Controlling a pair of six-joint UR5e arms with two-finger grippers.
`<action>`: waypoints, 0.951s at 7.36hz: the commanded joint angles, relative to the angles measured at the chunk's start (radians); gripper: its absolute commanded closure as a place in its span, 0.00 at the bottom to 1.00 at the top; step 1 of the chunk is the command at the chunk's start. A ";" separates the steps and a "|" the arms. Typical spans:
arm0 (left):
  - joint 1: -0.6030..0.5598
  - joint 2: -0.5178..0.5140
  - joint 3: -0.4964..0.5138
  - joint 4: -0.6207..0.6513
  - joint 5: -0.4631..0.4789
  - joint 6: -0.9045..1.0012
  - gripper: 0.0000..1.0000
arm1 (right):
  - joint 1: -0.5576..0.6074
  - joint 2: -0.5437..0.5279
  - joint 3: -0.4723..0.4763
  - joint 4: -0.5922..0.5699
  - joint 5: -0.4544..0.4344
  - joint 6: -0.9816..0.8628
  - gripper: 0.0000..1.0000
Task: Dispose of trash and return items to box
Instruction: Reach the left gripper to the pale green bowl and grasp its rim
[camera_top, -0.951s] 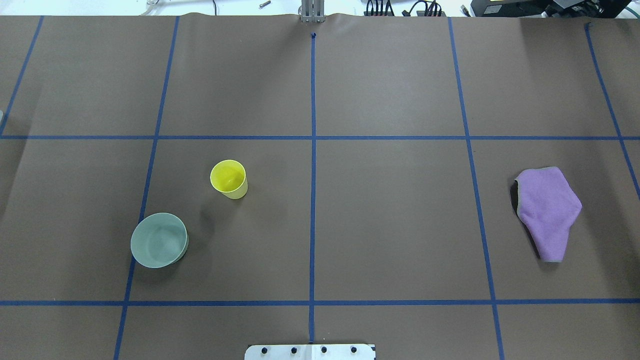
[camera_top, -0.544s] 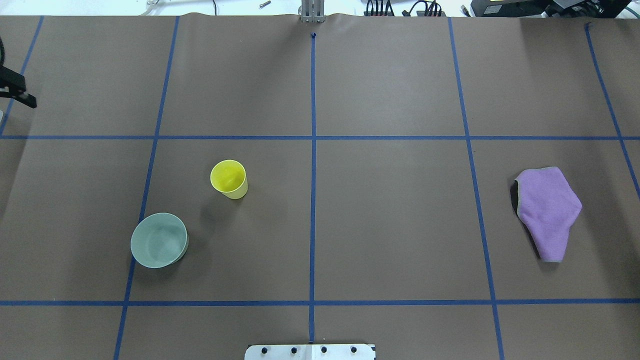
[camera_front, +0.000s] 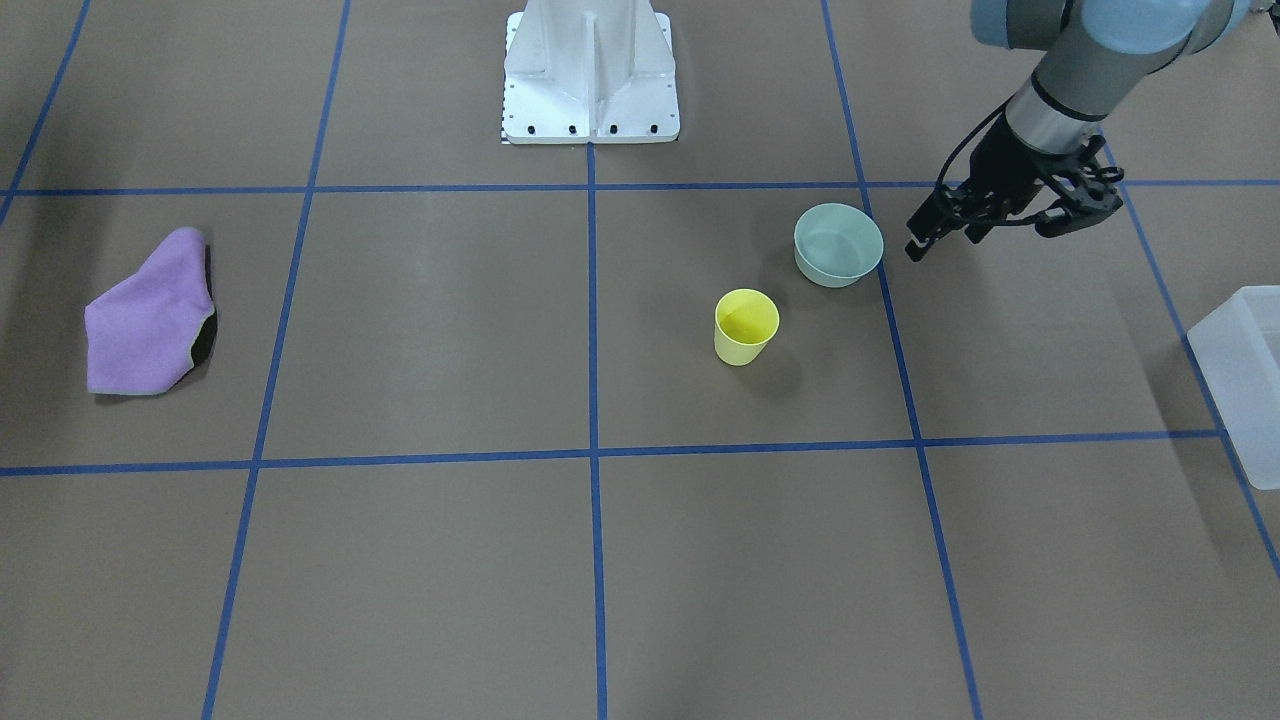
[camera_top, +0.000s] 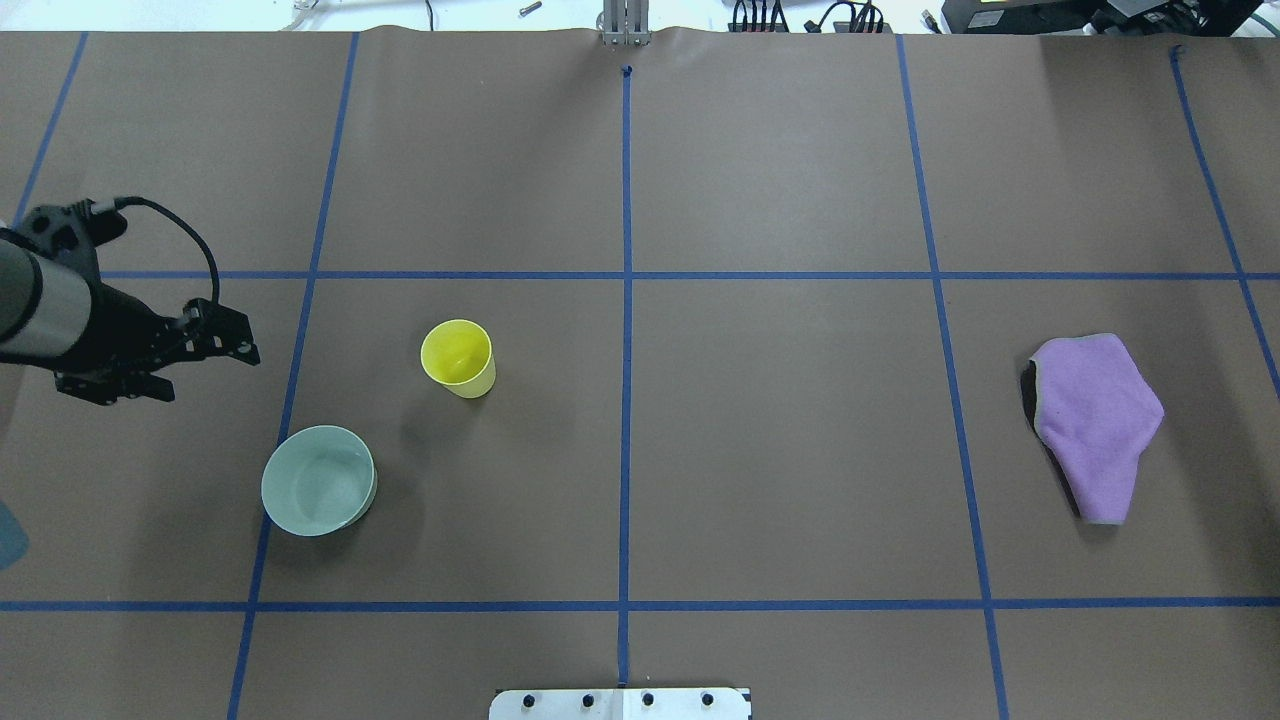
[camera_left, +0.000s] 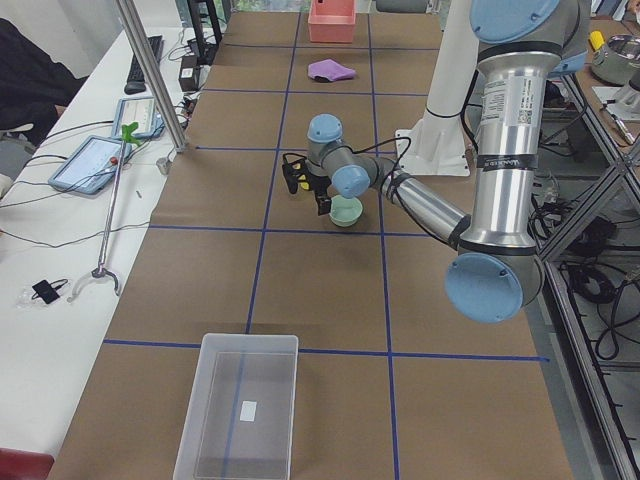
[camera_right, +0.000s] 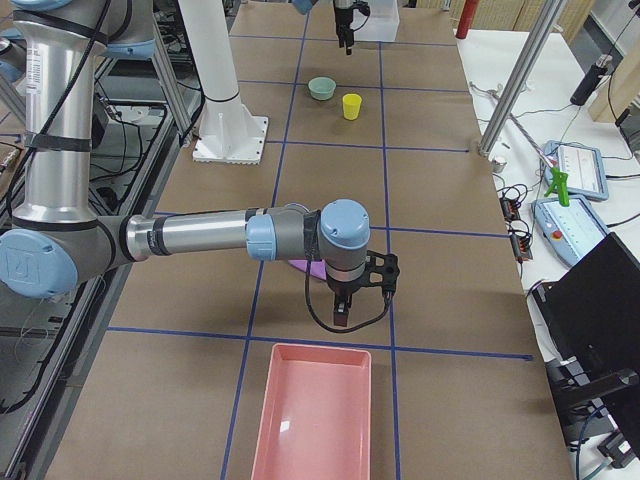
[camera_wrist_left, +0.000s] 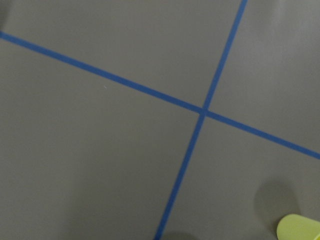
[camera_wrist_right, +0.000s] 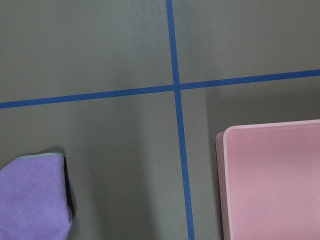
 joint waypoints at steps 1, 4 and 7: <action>0.141 0.020 0.001 -0.039 0.090 -0.067 0.02 | -0.001 0.000 -0.002 -0.002 0.001 0.002 0.00; 0.205 0.021 0.038 -0.039 0.105 -0.066 0.02 | -0.001 0.002 -0.003 -0.002 0.000 0.002 0.00; 0.268 0.012 0.081 -0.040 0.145 -0.067 0.14 | -0.001 0.002 -0.003 -0.002 0.001 0.009 0.00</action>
